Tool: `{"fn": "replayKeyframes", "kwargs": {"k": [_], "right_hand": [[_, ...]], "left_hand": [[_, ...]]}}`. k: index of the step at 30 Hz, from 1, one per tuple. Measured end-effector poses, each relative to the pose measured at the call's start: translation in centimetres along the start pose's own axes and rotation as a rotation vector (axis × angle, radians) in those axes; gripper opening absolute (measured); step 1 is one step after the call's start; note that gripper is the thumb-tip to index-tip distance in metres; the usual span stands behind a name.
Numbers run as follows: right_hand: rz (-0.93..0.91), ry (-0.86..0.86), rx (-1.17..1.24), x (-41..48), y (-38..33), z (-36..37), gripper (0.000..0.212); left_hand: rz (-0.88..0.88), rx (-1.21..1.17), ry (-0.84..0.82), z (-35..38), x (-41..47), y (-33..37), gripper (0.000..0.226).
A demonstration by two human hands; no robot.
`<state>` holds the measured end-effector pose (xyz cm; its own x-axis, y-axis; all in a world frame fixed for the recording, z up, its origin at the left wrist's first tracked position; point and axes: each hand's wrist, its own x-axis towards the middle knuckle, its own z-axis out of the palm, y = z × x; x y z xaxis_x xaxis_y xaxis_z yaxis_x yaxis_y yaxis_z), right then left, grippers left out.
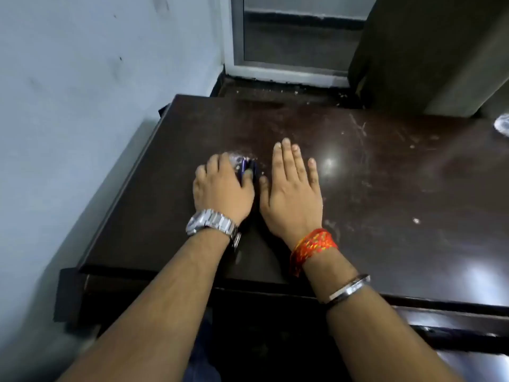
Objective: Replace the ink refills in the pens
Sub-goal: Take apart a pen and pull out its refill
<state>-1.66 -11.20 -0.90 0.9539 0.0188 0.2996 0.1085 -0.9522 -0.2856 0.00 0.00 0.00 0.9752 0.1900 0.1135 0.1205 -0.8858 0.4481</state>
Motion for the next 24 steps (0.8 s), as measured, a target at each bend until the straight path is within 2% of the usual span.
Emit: {"fn": "replayKeyframes", "kwargs": {"k": [2,4,10,13,15,17,19,21,24], "right_hand": [[0.001,0.029,0.001,0.8,-0.3,-0.1,0.062],[0.008,0.040,0.014,1.4,-0.5,-0.5,0.062],[0.007,-0.010,0.030,0.2,-0.3,-1.4,0.061],[0.005,0.010,0.118,-0.2,-0.5,-2.0,0.058],[0.042,0.082,0.305,0.0,-0.6,-2.5,0.050],[0.163,0.112,0.570,0.4,-0.8,-2.8,0.043],[0.299,0.024,0.825,0.9,-1.1,-3.0,0.039],[0.343,-0.068,1.081,1.2,-1.1,-2.8,0.027],[0.335,-0.069,1.223,1.3,-1.4,-2.8,0.029]], "left_hand": [[-0.093,0.034,0.062,-0.1,0.9,0.4,0.044],[-0.148,0.055,0.044,-0.1,1.6,0.5,0.040],[-0.152,0.022,-0.028,-0.1,1.2,0.4,0.035],[-0.125,0.012,-0.011,-0.7,0.7,0.8,0.036],[-0.085,-0.064,0.038,-1.6,0.5,0.9,0.033],[-0.019,-0.238,0.071,-2.4,0.0,1.1,0.028],[0.064,-0.392,0.092,-3.0,-0.9,1.5,0.023],[0.122,-0.451,0.077,-3.2,-1.8,2.0,0.019],[0.083,-0.546,-0.013,-2.8,-2.7,2.8,0.014]]}}
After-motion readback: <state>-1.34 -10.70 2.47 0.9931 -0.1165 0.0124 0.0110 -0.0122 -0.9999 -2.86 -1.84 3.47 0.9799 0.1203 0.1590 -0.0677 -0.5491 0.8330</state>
